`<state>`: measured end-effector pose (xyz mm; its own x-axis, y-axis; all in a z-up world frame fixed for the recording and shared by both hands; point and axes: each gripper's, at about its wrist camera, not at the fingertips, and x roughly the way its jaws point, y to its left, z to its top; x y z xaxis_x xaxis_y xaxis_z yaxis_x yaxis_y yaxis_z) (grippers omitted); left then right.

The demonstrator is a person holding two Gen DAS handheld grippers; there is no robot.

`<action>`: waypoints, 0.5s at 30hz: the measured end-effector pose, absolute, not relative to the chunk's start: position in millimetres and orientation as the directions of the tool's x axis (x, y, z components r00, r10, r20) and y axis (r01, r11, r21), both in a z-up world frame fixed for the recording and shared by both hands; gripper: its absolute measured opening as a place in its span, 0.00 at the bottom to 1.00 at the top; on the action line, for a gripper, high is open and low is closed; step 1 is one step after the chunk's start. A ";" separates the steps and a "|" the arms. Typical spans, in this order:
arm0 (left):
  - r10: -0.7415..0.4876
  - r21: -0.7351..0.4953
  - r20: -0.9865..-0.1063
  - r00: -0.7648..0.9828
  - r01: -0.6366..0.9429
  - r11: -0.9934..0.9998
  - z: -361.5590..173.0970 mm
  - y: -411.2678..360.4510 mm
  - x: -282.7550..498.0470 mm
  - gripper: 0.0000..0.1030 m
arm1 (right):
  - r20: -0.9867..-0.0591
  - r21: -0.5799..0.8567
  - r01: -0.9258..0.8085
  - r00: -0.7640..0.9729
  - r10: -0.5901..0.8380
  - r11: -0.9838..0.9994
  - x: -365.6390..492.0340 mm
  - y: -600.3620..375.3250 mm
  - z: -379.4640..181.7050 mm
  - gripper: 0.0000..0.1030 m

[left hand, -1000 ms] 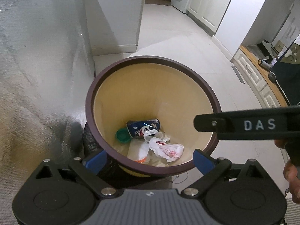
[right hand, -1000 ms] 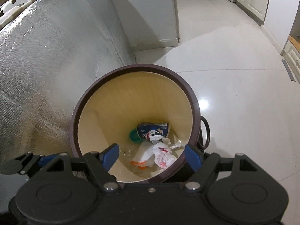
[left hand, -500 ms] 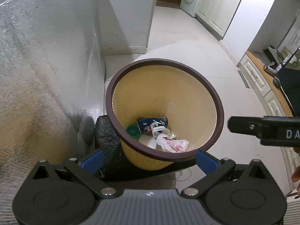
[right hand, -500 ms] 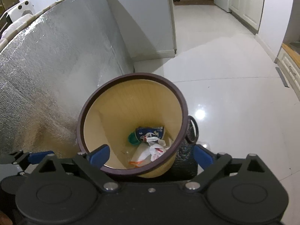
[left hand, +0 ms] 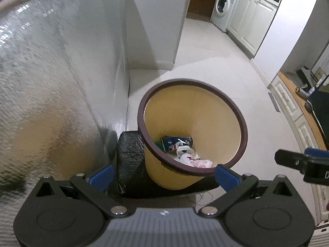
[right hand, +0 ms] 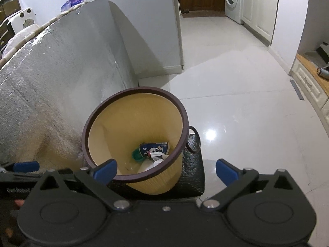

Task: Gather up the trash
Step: 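Move both grippers back from the wastebasket toward the table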

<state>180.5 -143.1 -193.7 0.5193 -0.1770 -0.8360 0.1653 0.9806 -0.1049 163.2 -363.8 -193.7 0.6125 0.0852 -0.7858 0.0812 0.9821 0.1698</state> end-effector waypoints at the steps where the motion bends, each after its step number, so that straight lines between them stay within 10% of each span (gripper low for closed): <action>1: -0.179 -0.105 -0.831 0.526 0.168 0.980 -190.0 -142.9 177.5 1.00 | -0.784 0.162 0.081 0.616 0.078 0.984 159.6 -363.2 -191.8 1.00; 15: -0.217 -0.103 -0.763 0.609 0.217 0.971 -142.1 -135.7 134.8 1.00 | -0.739 0.138 0.100 0.673 0.035 0.985 107.3 -367.4 -164.5 1.00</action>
